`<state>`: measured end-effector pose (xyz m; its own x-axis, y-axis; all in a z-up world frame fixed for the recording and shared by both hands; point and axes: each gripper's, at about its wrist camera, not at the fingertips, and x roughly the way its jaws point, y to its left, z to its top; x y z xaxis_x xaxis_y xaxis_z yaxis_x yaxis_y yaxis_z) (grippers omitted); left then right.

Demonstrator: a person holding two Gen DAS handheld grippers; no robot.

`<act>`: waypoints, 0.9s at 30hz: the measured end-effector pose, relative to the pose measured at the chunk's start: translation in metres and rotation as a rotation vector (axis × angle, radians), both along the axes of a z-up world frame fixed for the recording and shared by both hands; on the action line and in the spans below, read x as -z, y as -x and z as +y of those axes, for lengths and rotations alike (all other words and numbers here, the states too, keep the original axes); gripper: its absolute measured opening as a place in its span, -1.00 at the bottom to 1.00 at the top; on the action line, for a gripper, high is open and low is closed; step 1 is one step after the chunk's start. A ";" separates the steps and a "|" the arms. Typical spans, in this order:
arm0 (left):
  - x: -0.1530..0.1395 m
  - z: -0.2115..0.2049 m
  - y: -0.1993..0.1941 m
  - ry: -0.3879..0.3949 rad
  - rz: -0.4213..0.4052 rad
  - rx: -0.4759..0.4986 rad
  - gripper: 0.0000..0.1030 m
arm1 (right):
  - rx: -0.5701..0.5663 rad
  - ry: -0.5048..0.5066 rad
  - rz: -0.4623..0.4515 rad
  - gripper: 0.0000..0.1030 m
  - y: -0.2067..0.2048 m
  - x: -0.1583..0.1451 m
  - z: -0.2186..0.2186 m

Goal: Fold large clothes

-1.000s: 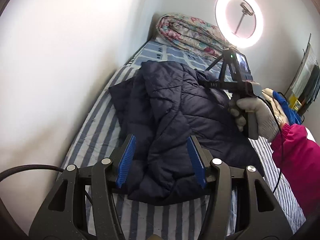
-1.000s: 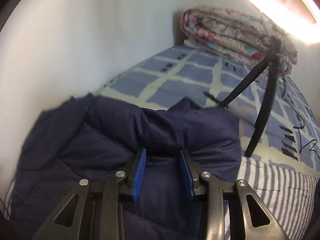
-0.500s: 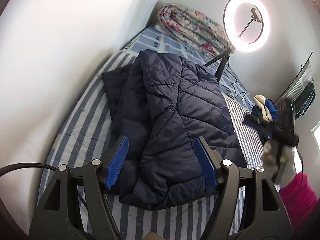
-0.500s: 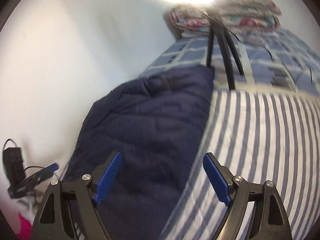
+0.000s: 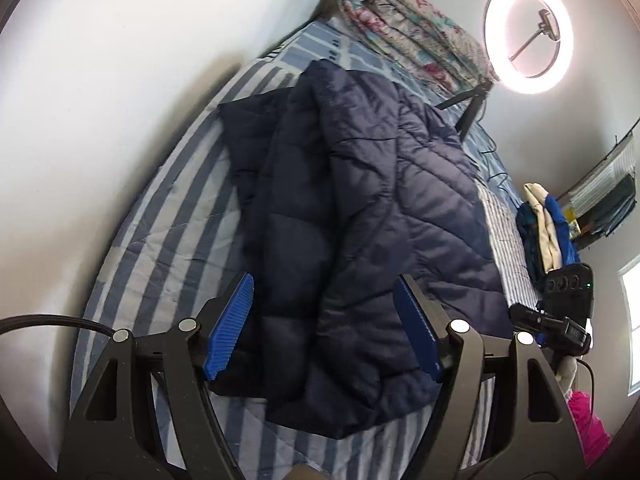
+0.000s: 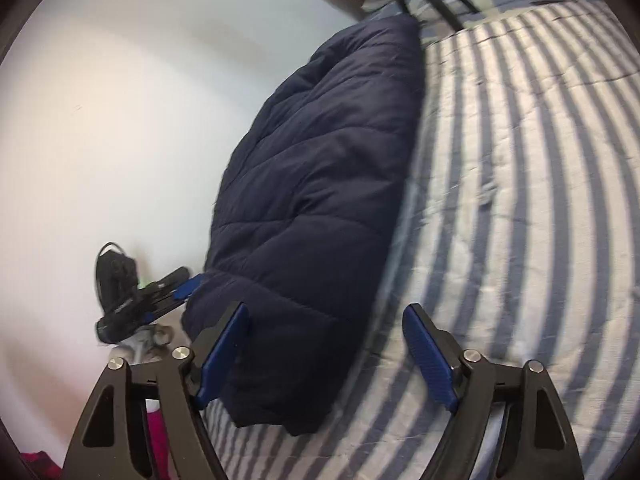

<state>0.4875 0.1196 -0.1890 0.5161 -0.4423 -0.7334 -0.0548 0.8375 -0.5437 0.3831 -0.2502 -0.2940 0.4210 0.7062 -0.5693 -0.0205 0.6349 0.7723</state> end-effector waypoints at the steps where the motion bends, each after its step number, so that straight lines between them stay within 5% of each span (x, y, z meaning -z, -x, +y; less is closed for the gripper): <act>1: 0.002 0.002 0.000 0.009 0.006 -0.008 0.44 | -0.026 -0.003 0.017 0.36 -0.003 0.002 0.009; 10: 0.000 0.015 0.005 0.018 0.040 -0.061 0.44 | -0.044 0.176 0.056 -0.46 -0.012 -0.021 0.045; 17: -0.013 0.010 0.018 0.027 0.066 -0.054 0.44 | -0.094 0.352 0.070 -0.62 -0.003 -0.056 0.081; 27: -0.034 -0.023 0.045 0.103 0.092 0.056 0.44 | -0.071 0.427 0.136 -0.63 0.073 -0.082 0.046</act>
<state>0.4424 0.0961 -0.1546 0.4218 -0.5440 -0.7254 -0.0632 0.7804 -0.6221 0.3103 -0.2039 -0.2119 0.2814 0.4209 -0.8624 0.0075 0.8977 0.4406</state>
